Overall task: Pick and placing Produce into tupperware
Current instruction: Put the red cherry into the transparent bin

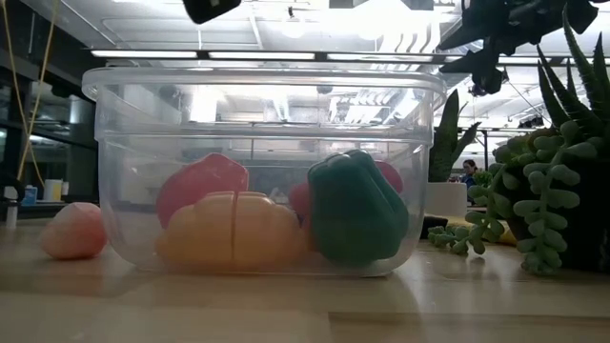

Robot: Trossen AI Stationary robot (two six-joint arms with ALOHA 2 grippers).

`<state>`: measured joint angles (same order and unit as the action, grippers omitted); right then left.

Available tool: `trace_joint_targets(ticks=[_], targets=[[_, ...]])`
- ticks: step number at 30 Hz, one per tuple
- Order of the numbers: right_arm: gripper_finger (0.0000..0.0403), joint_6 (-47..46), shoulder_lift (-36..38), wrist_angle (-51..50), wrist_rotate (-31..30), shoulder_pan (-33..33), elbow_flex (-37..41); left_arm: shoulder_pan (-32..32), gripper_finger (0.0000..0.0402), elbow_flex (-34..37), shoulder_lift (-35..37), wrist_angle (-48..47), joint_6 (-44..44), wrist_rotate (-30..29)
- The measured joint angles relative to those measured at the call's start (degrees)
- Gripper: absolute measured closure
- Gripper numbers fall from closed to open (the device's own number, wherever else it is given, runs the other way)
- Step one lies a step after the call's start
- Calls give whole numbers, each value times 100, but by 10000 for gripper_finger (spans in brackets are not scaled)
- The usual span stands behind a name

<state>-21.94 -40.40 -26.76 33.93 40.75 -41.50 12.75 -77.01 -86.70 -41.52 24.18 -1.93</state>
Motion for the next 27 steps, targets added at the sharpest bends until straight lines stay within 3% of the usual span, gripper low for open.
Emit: trace_joint_targets(ticks=[9, 18, 27], targets=[[231, 40, 0, 2, 303, 0, 0, 0, 351, 1, 0, -1162, -73, -28], [231, -4, 0, 4, 337, 0, 0, 0, 348, 2, 0, -2305, -754, -648], [231, -158, 0, 17, 83, 0, 0, -128, 294, 4, -35, -2522, -1382, -1041]])
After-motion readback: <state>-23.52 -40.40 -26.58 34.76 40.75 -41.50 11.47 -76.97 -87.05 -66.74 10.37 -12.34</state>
